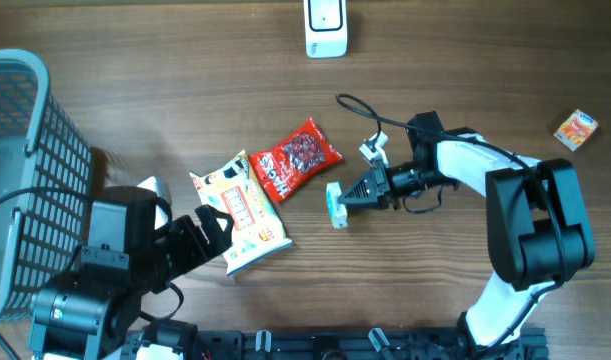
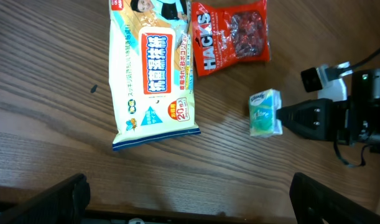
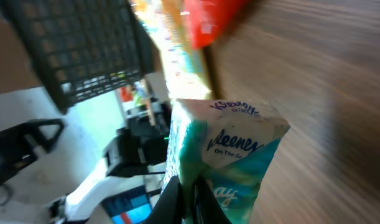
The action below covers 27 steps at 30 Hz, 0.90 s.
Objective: Scan the item barcode
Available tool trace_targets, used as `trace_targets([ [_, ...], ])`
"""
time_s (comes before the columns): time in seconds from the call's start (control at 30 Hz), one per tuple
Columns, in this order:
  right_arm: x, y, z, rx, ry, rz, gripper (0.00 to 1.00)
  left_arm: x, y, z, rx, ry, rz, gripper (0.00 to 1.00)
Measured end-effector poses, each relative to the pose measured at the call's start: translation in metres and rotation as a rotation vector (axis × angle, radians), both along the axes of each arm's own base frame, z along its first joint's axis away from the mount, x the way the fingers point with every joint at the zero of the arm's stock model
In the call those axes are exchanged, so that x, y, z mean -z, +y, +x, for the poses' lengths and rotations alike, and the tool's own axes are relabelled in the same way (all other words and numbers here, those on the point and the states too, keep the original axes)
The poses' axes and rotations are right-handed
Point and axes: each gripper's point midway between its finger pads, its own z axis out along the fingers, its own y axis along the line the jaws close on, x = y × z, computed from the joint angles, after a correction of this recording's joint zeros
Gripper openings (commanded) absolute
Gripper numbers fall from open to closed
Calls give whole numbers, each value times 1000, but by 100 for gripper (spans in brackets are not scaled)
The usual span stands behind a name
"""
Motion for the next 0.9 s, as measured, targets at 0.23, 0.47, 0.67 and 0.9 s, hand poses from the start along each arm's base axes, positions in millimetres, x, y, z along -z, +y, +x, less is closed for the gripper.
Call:
trace_targets([
  [0.23, 56, -75, 11, 154, 106, -403, 56, 0, 0, 0, 0, 0, 0, 100],
  [0.47, 48, -116, 8, 161, 208, -607, 59, 0, 0, 0, 0, -1, 0, 100],
  [0.67, 30, -88, 27, 23, -33, -471, 49, 0, 0, 0, 0, 0, 0, 100],
  [0.9, 50, -28, 17, -147, -215, -495, 37, 0, 0, 0, 0, 0, 0, 100],
])
